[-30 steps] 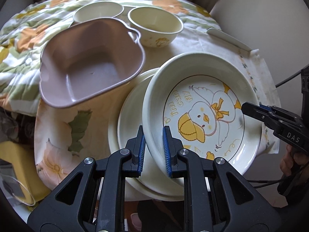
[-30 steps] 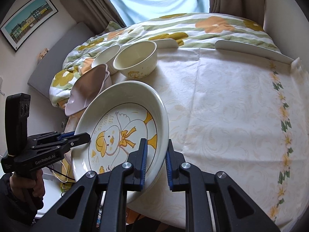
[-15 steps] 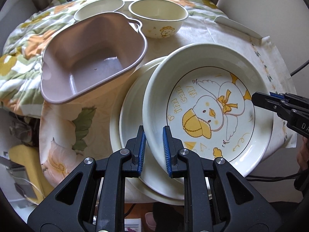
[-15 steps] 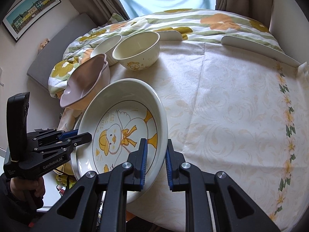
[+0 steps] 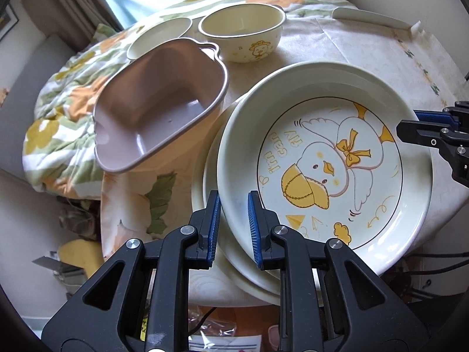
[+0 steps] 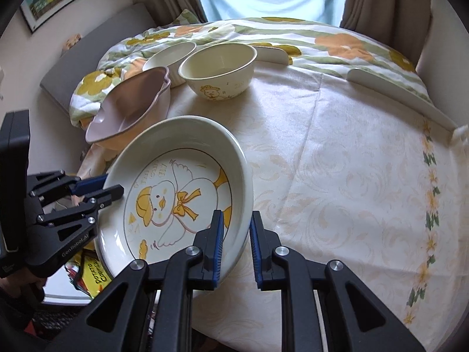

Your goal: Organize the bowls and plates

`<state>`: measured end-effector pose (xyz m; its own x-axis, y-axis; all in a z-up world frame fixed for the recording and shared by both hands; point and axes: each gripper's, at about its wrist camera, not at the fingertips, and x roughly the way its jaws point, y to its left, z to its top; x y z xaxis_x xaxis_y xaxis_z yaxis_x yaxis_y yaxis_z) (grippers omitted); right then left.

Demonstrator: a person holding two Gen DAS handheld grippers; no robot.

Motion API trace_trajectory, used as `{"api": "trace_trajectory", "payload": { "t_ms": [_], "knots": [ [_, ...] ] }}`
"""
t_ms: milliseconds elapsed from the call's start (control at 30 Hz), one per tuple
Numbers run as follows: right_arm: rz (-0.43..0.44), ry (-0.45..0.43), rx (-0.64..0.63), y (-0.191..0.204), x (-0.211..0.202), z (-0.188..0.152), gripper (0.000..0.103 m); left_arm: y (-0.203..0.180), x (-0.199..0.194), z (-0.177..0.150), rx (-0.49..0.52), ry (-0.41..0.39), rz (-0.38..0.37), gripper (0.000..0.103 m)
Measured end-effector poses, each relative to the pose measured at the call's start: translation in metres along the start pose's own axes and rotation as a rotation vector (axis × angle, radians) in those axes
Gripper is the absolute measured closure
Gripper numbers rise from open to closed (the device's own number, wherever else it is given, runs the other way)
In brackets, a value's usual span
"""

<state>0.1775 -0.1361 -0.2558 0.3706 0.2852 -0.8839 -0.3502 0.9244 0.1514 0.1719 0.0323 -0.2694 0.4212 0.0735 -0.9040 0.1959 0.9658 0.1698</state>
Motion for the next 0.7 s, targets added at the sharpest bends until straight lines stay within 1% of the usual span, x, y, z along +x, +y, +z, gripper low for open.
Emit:
{"api": "trace_trajectory", "payload": {
  "t_ms": [100, 233, 300, 433, 533, 700],
  "knots": [
    [-0.012, 0.0, -0.015, 0.001, 0.001, 0.0, 0.087, -0.002, 0.0, 0.0, 0.013, 0.0, 0.022, 0.086],
    [-0.011, 0.001, -0.017, 0.002, 0.001, 0.0, 0.087, -0.011, -0.005, 0.0, 0.072, -0.015, 0.09, 0.087],
    [-0.011, 0.005, -0.02, 0.002, 0.003, 0.0, 0.087, -0.012, -0.005, -0.001, 0.082, -0.012, 0.107, 0.087],
    [0.003, 0.005, -0.023, 0.004, 0.005, 0.0, 0.087, -0.006, -0.005, 0.0, 0.06, -0.01, 0.104, 0.087],
    [-0.02, 0.004, -0.05, 0.008, 0.006, 0.0, 0.087, -0.004, -0.005, 0.0, 0.052, -0.013, 0.093, 0.087],
    [-0.005, 0.005, -0.035, 0.004, 0.006, 0.001, 0.087, -0.001, -0.006, -0.001, 0.039, -0.01, 0.08, 0.087]
  ]
}}
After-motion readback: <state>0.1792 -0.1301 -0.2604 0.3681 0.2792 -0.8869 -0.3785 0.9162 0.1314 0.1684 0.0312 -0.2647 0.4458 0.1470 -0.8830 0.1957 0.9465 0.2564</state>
